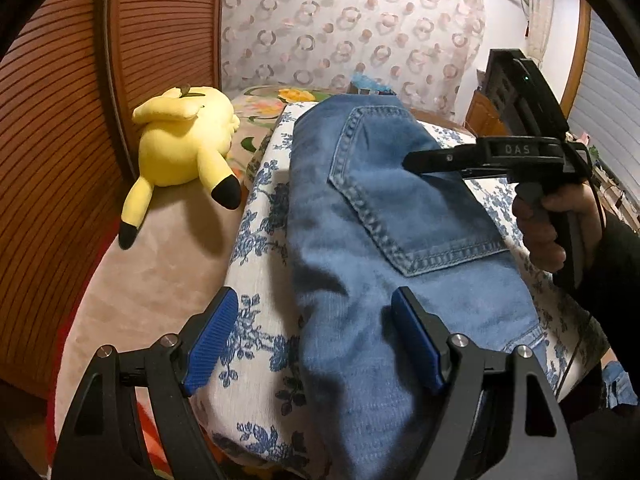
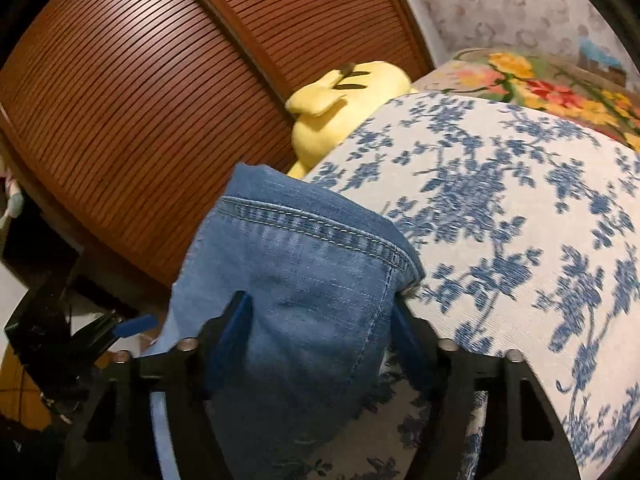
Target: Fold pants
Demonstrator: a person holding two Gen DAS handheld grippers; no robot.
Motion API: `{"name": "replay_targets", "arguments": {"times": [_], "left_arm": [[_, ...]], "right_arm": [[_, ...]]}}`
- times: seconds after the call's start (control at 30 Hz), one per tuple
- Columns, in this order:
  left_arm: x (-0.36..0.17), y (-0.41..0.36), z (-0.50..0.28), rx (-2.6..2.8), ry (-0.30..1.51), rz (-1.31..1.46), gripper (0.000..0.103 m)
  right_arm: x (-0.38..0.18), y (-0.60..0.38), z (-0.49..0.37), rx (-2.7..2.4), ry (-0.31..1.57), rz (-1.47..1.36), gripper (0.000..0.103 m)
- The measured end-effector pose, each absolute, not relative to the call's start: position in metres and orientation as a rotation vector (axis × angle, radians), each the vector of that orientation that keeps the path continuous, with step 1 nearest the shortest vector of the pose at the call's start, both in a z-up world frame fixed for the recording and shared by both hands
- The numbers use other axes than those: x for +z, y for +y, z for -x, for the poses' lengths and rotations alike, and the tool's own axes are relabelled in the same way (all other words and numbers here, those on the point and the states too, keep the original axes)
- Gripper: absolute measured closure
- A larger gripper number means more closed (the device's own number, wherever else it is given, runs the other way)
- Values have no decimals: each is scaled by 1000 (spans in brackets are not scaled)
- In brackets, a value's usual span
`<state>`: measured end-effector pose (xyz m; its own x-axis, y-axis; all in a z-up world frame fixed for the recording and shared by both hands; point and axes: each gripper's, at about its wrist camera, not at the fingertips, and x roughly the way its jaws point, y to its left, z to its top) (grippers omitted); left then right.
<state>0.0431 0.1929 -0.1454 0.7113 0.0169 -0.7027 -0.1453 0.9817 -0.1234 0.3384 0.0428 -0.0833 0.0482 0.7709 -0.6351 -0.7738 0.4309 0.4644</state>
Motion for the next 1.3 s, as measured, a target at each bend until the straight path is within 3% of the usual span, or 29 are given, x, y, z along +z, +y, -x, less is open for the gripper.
{"name": "replay_targets", "arguments": {"times": [0.1,0.17,0.77,0.83,1.07,1.3], "left_arm": [[-142,198,-51,91,775,191,23],[-138,201,-57,96,773,190,23],[-93,250,-189,114,714,146,23],[-98,252,-202,118,727,146,23],[-121,256,-210,138,786,162,23],[-135,258,-207,163,819,177,23]], "right_arm": [[-73,50,-347,1239,923,1,72],[-66,60,-354,1248,892,16,74],[-60,139,-505,1061,775,-3,76],[-68,143,-518,1046,788,8,74],[-81,142,-535,969,833,58,48],[-64,142,-533,853,761,82,48]]}}
